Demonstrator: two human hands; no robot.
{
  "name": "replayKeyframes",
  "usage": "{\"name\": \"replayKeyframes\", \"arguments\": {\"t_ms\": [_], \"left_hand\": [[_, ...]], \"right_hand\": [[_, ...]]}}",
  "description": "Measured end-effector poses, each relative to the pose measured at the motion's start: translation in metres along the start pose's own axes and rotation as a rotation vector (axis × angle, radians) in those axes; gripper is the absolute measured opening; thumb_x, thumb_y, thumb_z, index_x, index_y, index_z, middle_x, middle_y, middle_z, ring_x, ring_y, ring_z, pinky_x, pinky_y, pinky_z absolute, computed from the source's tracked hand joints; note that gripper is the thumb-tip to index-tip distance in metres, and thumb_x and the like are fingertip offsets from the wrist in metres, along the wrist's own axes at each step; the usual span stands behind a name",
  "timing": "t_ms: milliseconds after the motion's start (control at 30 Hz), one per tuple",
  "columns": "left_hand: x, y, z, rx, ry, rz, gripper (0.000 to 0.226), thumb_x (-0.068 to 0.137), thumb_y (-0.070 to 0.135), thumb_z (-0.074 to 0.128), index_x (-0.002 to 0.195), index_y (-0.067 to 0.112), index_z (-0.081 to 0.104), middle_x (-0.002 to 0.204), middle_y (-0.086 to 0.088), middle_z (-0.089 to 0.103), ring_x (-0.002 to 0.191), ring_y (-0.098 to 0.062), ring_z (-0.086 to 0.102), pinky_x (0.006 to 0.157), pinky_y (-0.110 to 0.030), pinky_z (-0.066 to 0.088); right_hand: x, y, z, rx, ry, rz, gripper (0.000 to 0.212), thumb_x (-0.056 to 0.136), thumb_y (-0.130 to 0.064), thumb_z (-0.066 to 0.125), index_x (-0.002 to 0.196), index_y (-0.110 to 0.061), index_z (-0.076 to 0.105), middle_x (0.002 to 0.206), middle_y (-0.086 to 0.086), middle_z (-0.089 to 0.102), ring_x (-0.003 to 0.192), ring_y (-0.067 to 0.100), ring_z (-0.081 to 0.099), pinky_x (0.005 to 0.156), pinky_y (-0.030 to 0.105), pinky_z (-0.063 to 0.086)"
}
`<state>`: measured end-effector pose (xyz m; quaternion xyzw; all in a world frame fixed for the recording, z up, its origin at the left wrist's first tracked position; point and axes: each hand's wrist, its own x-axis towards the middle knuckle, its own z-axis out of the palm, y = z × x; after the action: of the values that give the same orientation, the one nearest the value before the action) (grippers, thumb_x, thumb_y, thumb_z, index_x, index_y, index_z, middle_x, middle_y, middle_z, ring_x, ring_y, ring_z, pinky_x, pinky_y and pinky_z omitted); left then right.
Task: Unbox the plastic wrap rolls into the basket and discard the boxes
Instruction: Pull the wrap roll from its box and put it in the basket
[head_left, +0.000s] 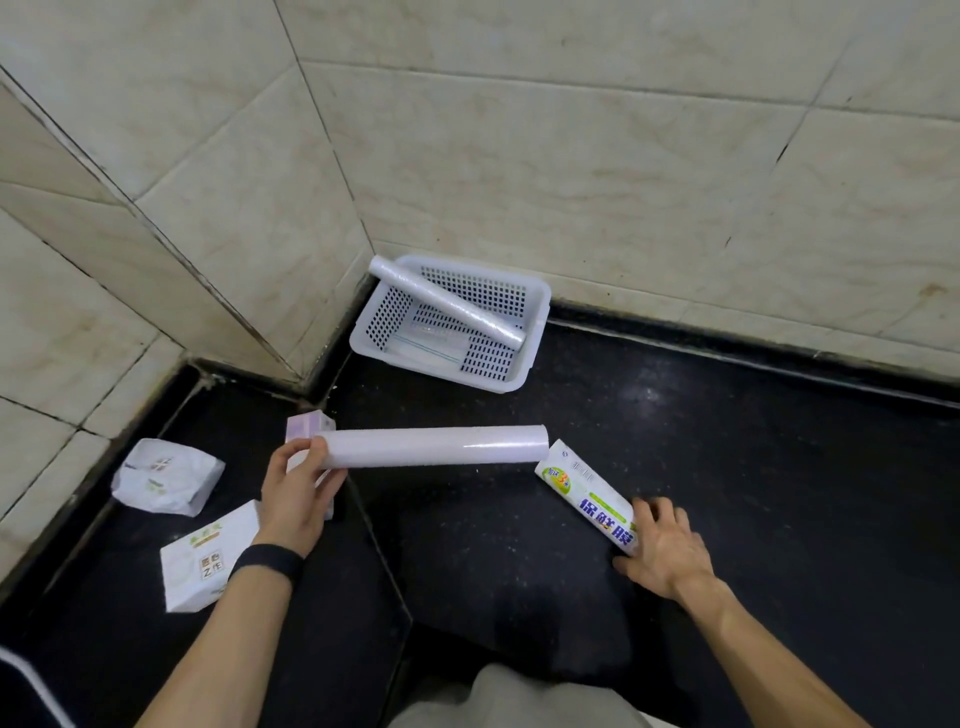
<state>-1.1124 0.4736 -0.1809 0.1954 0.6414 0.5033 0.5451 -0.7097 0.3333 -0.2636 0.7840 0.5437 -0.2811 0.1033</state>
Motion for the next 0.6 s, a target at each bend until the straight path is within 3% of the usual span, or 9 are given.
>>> {"name": "replayKeyframes", "arguments": {"t_ms": [67,200,300,367,467,600], "left_hand": [[-0.002,-0.001,0.003,0.016,-0.013,0.006,0.007,0.095,0.014,0.064,0.093,0.018,0.059,0.135,-0.014,0.054,0.112,-0.023,0.061,0.090,-0.040,0.054],[-0.005,0.006,0.009,0.056,-0.042,0.040,0.006,0.094,0.015,0.066,0.098,0.016,0.061,0.135,-0.013,0.054,0.116,-0.025,0.060,0.090,-0.040,0.054],[-0.009,0.018,0.012,0.090,-0.077,0.070,0.009,0.093,0.015,0.066,0.102,0.016,0.063,0.132,-0.011,0.055,0.119,-0.028,0.058,0.089,-0.040,0.055],[-0.010,0.027,0.019,0.126,-0.111,0.075,0.013,0.093,0.015,0.066,0.105,0.015,0.063,0.127,-0.010,0.056,0.116,-0.027,0.059,0.085,-0.038,0.056],[-0.014,0.042,0.037,0.105,-0.142,0.093,0.009,0.092,0.014,0.066,0.101,0.016,0.064,0.120,-0.008,0.058,0.108,-0.023,0.062,0.076,-0.032,0.059],[-0.010,0.068,0.064,0.052,-0.197,0.114,0.012,0.091,0.013,0.067,0.102,0.012,0.063,0.116,-0.006,0.060,0.101,-0.022,0.066,0.072,-0.029,0.061]], "right_hand": [[0.001,0.000,-0.002,0.051,-0.006,0.014,0.101,0.073,-0.060,0.066,0.153,-0.024,0.017,0.144,0.003,0.032,0.129,0.026,0.036,0.103,0.041,0.041],[-0.001,-0.010,-0.017,0.172,0.066,-0.026,0.091,0.080,-0.057,0.061,0.154,-0.024,0.020,0.150,0.004,0.031,0.132,0.028,0.034,0.106,0.042,0.039],[-0.008,-0.032,-0.038,0.315,0.204,-0.173,0.080,0.084,-0.054,0.062,0.151,-0.025,0.030,0.150,-0.001,0.034,0.132,0.025,0.033,0.108,0.041,0.037],[-0.015,-0.054,-0.054,0.371,0.307,-0.292,0.076,0.084,-0.061,0.057,0.148,-0.026,0.036,0.148,-0.004,0.038,0.133,0.020,0.034,0.111,0.040,0.037],[-0.020,-0.094,-0.080,0.282,0.421,-0.498,0.078,0.085,-0.073,0.045,0.148,-0.027,0.039,0.149,-0.008,0.040,0.136,0.015,0.034,0.113,0.038,0.035],[-0.009,-0.145,-0.109,0.148,0.361,-0.649,0.080,0.085,-0.075,0.042,0.152,-0.033,0.027,0.145,-0.010,0.044,0.128,0.015,0.045,0.107,0.036,0.039]]}}
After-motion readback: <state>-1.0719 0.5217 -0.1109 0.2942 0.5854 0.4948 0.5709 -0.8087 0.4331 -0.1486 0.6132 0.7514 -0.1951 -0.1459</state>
